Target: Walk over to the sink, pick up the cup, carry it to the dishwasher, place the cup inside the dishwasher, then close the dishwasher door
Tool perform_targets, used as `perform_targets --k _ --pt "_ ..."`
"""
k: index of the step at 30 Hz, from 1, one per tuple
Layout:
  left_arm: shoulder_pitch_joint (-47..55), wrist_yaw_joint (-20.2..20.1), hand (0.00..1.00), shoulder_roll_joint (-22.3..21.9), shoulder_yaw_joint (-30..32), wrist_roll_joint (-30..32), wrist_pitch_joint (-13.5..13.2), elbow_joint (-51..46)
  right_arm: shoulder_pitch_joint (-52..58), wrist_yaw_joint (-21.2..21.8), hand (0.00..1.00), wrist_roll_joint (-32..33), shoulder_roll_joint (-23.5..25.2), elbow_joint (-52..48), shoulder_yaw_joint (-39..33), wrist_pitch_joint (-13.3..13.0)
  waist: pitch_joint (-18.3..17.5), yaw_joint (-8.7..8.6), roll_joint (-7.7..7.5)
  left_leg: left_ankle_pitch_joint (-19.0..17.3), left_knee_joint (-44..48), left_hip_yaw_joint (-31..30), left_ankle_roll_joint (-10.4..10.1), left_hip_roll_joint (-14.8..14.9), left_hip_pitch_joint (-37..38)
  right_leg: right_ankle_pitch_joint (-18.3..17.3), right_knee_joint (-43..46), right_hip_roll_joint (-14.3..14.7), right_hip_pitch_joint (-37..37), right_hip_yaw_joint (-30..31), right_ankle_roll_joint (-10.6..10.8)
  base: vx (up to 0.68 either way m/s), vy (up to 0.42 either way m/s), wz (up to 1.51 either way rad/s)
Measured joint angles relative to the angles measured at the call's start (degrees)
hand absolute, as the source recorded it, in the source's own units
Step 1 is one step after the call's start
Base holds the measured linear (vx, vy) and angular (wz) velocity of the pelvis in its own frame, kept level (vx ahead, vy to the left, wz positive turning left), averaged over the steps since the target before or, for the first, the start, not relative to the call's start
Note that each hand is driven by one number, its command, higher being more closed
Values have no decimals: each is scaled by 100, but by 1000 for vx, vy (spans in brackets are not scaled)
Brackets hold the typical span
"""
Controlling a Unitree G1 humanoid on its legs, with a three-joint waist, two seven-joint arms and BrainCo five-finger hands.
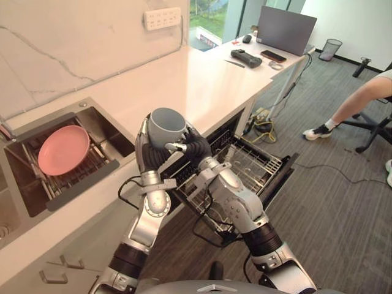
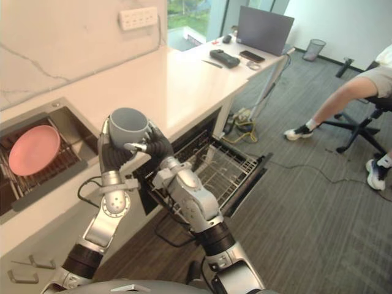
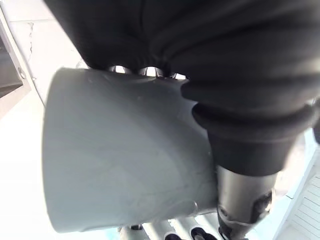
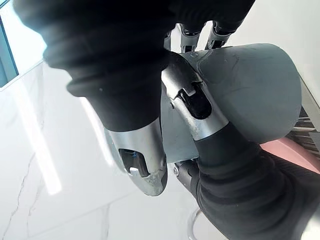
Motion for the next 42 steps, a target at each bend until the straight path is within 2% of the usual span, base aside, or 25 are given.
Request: perform_targets --k 21,27,28,37,40,42 --pt "-52 29 100 -1 -218 -6 197 -5 -276 -642 0 -224 46 240 139 -26 31 84 -50 47 -7 -32 -25 8 -6 -40 0 0 7 -34 -69 0 0 0" --pt "-51 30 100 32 -238 -8 199 -3 -278 -668 0 -229 47 273 189 -71 42 85 -68 78 -22 -80 -35 5 -6 -42 0 -5 26 -81 -73 0 0 3" --pt "-50 30 100 58 -247 -8 199 -2 -278 -669 100 -229 47 277 197 -72 45 84 -75 97 -42 -107 -36 3 -7 -46 0 -8 30 -109 -78 -3 1 10" --pt "24 78 100 173 -240 -12 263 -8 -288 -672 100 -216 49 465 304 -261 54 178 -108 220 -192 -178 -82 14 16 -48 -1 9 21 -182 -103 -5 0 4" --pt "39 79 100 194 -240 -11 258 -50 -288 -681 100 -158 49 560 399 -520 54 195 -109 223 -192 -179 -85 14 20 -50 -1 11 24 -182 -105 0 0 0" --pt "109 85 100 231 -240 -5 247 -142 -288 -687 100 16 51 657 510 -789 54 205 -110 223 -192 -181 -86 14 18 -51 -1 11 25 -183 -106 0 0 0"
